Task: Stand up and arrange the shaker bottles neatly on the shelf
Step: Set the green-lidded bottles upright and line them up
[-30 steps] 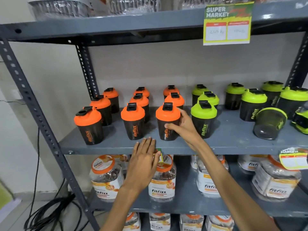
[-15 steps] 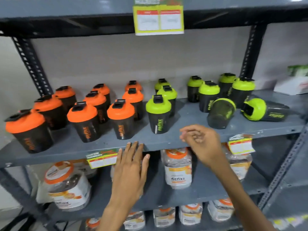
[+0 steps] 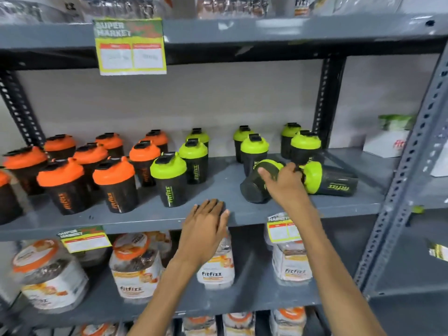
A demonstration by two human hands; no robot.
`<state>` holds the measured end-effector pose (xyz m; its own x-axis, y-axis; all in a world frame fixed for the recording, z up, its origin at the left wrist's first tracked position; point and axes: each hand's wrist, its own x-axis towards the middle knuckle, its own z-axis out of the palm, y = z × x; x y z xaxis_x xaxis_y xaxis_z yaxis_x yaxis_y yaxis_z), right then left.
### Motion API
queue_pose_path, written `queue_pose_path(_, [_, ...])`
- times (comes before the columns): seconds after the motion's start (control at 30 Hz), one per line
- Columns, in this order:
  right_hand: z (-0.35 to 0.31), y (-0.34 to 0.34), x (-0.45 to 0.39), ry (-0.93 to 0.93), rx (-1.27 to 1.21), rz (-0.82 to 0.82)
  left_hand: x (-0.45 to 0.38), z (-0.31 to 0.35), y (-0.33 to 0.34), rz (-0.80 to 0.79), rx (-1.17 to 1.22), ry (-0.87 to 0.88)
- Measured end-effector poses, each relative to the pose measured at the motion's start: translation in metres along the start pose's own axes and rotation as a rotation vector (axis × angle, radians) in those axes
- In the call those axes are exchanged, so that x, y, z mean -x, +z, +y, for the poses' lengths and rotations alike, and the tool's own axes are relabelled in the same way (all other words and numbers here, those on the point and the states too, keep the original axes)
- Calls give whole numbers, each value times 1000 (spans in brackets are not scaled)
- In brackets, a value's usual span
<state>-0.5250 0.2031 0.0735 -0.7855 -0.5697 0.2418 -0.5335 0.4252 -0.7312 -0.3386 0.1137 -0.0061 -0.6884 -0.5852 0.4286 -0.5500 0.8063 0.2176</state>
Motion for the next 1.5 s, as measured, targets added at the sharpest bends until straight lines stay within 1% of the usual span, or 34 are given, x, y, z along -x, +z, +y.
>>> queue_pose_path(0.1, [1, 6, -8, 51, -27, -103, -23, 11, 6, -32, -41, -4])
queue_pose_path(0.17, [3, 10, -11, 71, -77, -120, -29, 12, 10, -34, -55, -12])
queue_pose_path(0.33, [16, 18, -17, 108, -291, -102, -25, 9, 21, -2, -105, -21])
queue_pose_path(0.53, [30, 19, -13, 143, -502, -31, -25, 8, 24, 13, -150, -22])
queue_pose_path(0.63, [27, 17, -9, 70, -560, 14, -24, 8, 26, 17, -144, -23])
queue_pose_path(0.7, [21, 18, -9, -26, -527, 87, -25, 8, 26, 16, -154, -21])
queue_pose_path(0.8, [11, 24, -9, -174, -362, 238, -25, 7, 27, 20, -154, -15])
queue_pose_path(0.87, [8, 30, -9, -255, -286, 287, -24, 7, 26, 27, -158, -11])
queue_pose_path(1.03, [11, 51, -7, -346, -215, 292, -23, 9, 23, 31, -167, 4])
queue_pose_path(1.2, [16, 58, -3, -356, -219, 325, -22, 8, 23, 71, -162, 15])
queue_pose_path(1.3, [21, 52, 0, -345, -208, 248, -21, 9, 24, 82, -157, 15])
queue_pose_path(1.4, [28, 36, 4, -358, -125, 157, -21, 11, 24, 64, -158, -5])
queue_pose_path(1.43, [31, 28, 5, -390, -92, 162, -22, 11, 24, 51, -152, -15])
queue_pose_path(1.5, [40, 7, 6, -504, 38, 231, -24, 12, 24, 22, -119, -36])
